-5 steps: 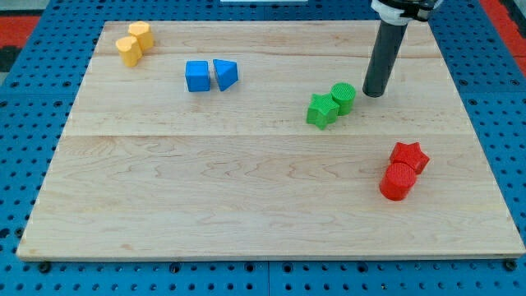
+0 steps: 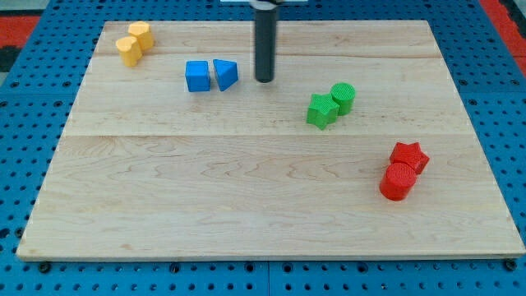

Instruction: Push the blue blocks towards the yellow blocks

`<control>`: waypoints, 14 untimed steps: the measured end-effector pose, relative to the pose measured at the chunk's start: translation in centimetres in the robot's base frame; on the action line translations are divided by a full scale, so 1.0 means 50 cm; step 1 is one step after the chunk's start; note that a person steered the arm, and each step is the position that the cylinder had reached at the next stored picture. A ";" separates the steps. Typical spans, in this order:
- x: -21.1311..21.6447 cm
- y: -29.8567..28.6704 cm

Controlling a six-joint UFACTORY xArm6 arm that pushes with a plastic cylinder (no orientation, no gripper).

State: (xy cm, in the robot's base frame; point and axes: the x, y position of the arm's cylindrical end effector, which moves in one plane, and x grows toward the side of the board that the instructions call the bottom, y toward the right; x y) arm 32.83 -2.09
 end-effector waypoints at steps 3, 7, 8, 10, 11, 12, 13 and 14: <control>0.056 -0.184; 0.012 -0.217; 0.012 -0.204; 0.039 -0.161; 0.041 -0.115; 0.029 -0.069; -0.010 -0.092; -0.005 -0.094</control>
State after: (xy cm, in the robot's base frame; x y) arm 32.56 -6.78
